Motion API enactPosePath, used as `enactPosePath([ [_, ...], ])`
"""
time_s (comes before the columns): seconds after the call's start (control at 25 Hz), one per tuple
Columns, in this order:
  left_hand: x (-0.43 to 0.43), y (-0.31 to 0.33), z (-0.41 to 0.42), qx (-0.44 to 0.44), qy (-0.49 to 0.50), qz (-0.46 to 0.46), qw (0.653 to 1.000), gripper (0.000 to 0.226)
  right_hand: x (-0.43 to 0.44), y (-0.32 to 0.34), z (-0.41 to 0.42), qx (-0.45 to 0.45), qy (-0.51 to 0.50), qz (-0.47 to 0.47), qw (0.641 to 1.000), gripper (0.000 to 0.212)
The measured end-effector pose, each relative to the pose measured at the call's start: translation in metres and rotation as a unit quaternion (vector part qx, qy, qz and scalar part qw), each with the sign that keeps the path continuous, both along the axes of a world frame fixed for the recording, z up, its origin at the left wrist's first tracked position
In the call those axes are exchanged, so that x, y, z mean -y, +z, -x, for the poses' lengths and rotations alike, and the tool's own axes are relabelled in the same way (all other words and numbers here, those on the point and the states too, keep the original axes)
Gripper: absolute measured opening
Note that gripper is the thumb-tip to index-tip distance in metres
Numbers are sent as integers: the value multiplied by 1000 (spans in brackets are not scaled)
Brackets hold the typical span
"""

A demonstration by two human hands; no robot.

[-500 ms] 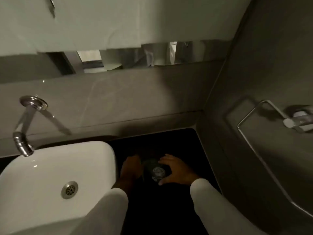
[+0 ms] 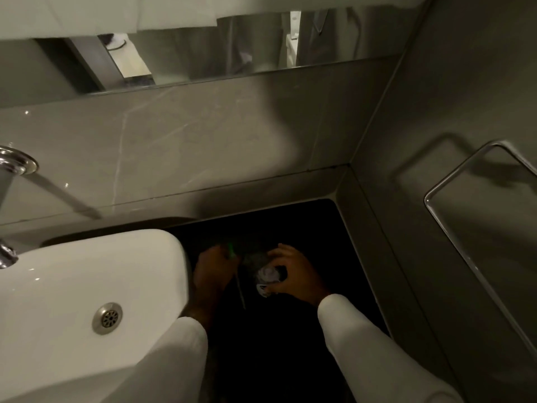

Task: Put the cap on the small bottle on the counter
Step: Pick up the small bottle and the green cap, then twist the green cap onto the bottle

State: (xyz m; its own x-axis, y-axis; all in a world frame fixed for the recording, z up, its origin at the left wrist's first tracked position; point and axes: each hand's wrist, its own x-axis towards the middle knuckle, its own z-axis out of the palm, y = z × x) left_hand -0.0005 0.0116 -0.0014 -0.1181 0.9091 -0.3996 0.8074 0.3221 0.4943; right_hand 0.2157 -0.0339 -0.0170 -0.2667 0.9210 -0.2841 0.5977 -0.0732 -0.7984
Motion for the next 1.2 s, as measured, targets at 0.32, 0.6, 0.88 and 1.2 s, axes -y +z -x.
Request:
enactPosePath([
  [0.32,-11,119,-21,223,-45,-368,902,24,-34,11,-2,95,43,31,994,36],
  [0.6,-6,91,-34,175,-68,-350,918,25,-38,7,-3,93,52,39,994,34],
  [0.88,11,37,-35,189,-106,-211,953,27,-35,-14,-3,69,22,44,996,34],
  [1.2,11,26,-30,230,-116,-132,957,33,-35,-23,-3,54,1,42,998,33],
])
